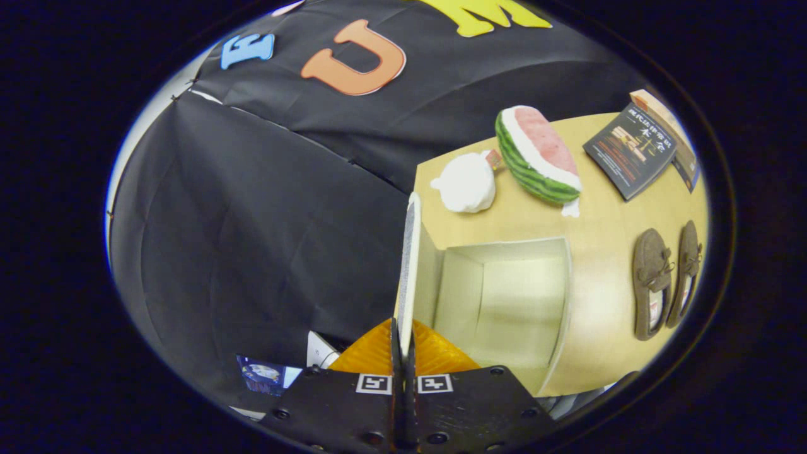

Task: Open the storage box then place both shoes into the box .Put the left shoe in first, then the right shoe, with the right side of both shoes facing outward in a uniform manner.

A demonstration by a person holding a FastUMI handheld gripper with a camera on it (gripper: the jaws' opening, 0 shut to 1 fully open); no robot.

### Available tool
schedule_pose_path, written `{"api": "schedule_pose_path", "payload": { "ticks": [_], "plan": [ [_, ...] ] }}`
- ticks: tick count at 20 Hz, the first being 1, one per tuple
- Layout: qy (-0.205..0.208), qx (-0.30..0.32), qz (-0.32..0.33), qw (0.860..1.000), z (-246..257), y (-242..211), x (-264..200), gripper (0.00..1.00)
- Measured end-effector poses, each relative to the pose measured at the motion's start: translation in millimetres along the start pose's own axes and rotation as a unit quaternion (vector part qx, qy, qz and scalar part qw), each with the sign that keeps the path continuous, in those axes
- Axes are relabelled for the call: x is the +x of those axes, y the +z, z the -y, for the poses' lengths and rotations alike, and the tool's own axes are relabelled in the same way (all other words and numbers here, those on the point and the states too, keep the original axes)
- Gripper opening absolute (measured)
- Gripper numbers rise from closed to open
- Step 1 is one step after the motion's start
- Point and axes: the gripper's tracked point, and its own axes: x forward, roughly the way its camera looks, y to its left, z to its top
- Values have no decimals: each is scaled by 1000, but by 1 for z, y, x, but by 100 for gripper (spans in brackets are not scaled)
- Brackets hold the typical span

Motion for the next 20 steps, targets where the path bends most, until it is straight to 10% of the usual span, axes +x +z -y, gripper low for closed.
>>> {"api": "schedule_pose_path", "payload": {
  "ticks": [14,20],
  "plan": [
    [-3,-43,-59,997,-86,-37,101,4],
    [24,-55,-60,996,-92,-34,97,74]
  ]
}}
